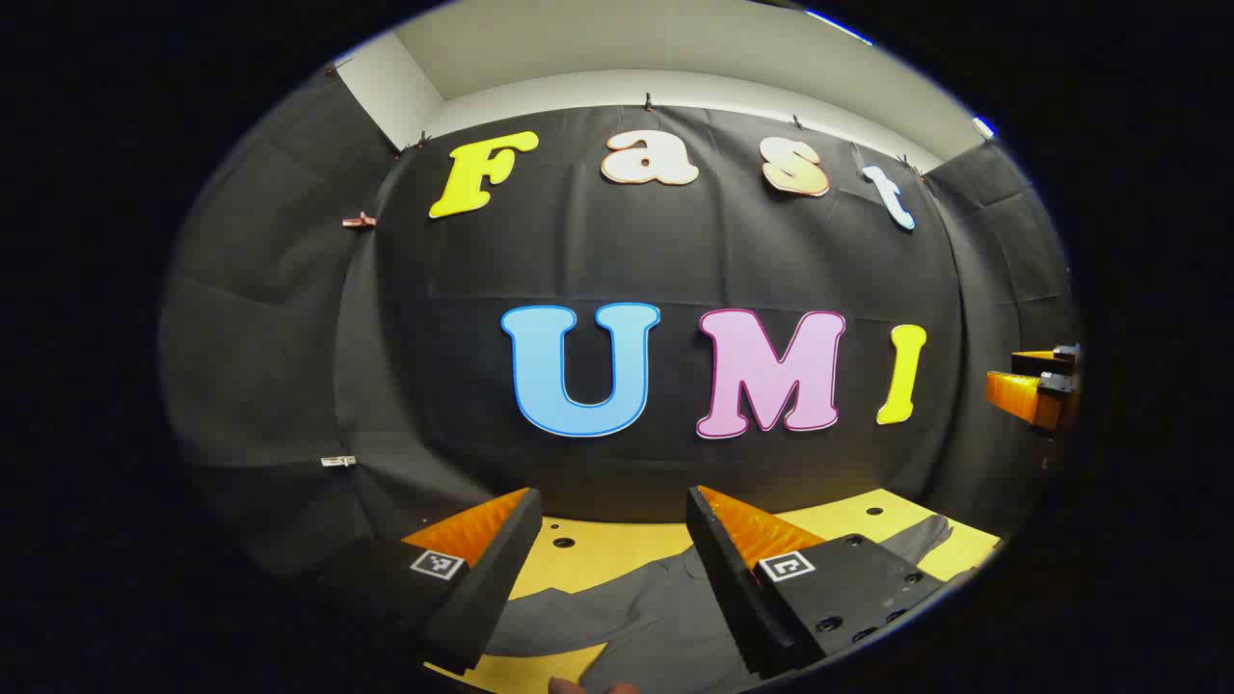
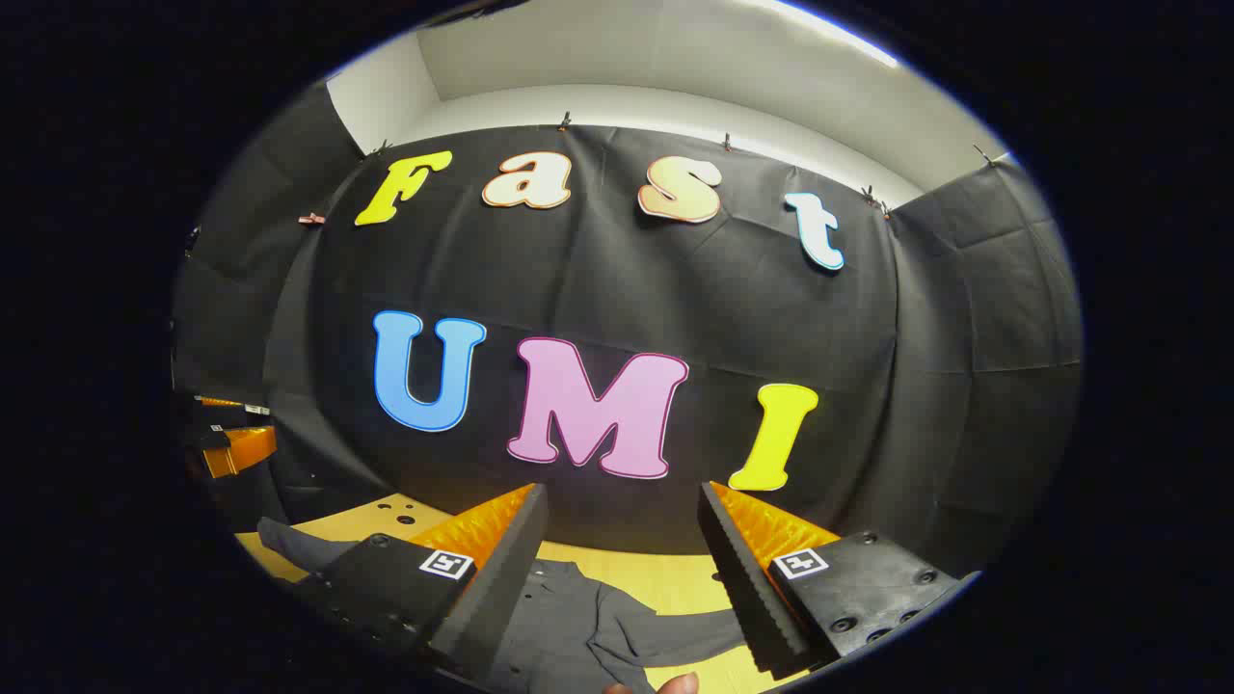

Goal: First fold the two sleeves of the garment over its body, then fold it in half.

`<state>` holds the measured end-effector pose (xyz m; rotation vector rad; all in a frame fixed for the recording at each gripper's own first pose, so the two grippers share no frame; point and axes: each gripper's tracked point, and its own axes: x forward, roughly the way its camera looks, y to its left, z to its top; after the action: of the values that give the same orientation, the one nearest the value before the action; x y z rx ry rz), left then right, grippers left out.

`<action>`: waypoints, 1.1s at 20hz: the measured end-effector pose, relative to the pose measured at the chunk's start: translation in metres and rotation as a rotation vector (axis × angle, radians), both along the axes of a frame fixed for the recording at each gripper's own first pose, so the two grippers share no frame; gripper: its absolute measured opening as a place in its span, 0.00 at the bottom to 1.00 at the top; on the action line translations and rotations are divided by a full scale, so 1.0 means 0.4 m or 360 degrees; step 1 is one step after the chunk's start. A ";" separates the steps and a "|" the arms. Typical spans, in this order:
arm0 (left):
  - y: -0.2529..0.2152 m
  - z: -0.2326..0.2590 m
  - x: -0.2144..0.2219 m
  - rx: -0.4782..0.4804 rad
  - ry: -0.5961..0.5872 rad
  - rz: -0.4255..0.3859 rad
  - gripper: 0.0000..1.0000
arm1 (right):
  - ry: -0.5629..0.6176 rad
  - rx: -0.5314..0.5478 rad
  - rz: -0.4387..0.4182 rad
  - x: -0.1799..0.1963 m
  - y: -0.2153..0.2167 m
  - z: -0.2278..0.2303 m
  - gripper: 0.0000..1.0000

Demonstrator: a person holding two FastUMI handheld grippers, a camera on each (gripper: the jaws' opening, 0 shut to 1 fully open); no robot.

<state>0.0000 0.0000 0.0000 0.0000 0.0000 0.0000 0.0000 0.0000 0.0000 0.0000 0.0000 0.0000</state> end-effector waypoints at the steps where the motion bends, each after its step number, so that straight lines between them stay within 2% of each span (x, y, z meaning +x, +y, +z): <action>1: -0.011 -0.006 0.001 -0.0001 0.0001 -0.0006 0.95 | 0.0005 -0.0001 -0.0002 0.003 -0.008 -0.008 0.97; 15: -0.109 -0.010 0.034 0.0044 0.0041 -0.0081 0.95 | 0.0061 0.0038 -0.0032 0.034 -0.090 -0.059 0.97; 16: -0.121 -0.011 0.035 0.0048 0.0043 -0.0087 0.95 | 0.0076 0.0040 -0.0037 0.040 -0.103 -0.068 0.92; 17: -0.128 -0.011 0.038 0.0051 0.0046 -0.0093 0.95 | 0.0099 0.0041 -0.0039 0.049 -0.118 -0.086 0.97; 22: -0.181 -0.031 0.034 0.0039 0.0076 -0.0147 0.95 | 0.0351 0.0018 -0.0054 0.127 -0.257 -0.254 0.97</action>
<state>0.0136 -0.0723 -0.0122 0.0243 0.0477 -0.0921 0.0507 -0.1027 -0.1015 0.0115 0.2205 -0.0338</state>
